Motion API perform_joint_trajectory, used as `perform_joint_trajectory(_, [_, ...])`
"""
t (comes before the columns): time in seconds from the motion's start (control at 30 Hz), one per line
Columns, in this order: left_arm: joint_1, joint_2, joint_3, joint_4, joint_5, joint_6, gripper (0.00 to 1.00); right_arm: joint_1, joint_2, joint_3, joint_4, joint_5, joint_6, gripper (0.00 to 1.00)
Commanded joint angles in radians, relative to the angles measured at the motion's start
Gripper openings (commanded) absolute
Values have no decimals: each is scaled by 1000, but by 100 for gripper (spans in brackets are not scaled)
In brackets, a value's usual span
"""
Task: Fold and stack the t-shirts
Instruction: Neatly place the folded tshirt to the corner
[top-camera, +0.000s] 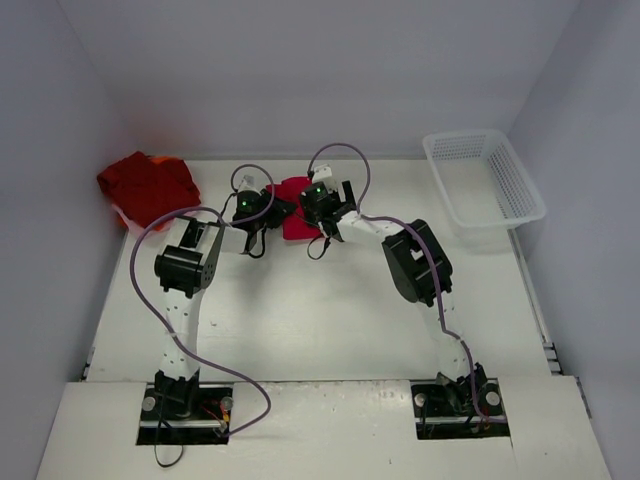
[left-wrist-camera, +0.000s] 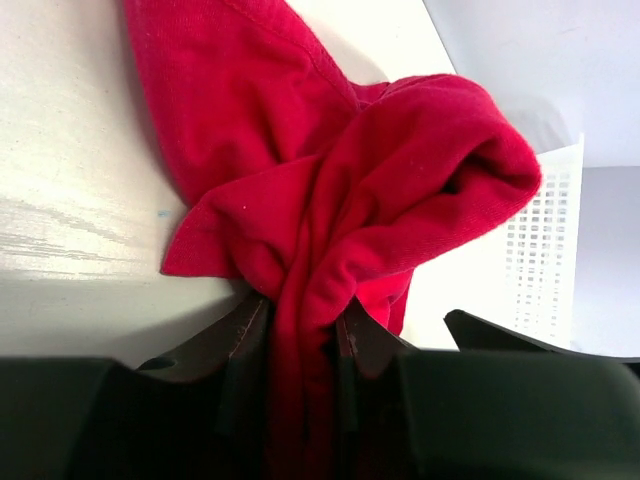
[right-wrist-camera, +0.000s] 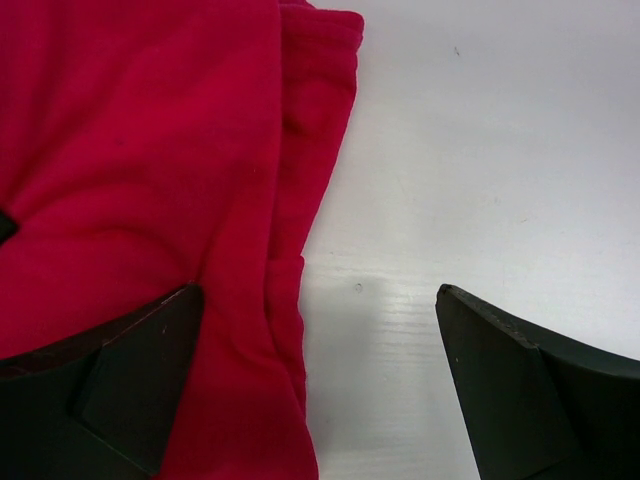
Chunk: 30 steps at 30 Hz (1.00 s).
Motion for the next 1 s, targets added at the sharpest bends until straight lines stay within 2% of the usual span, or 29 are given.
perform_joint_trajectory(0.0, [-31,7,-31,-113,15,23,0,0,20,9,-30,3,-12,100])
perform_joint_trajectory(0.4, [-25,-68,-33,-192,-21,80,0,-20,-52,-30,-32,23,-12,100])
perform_joint_trajectory(0.73, [57,-177,-54,-225,-21,113,0,-129,-250,-116,-66,15,24,100])
perform_joint_trajectory(0.97, [92,-243,-51,-251,-23,130,0,-133,-328,-153,-82,32,8,100])
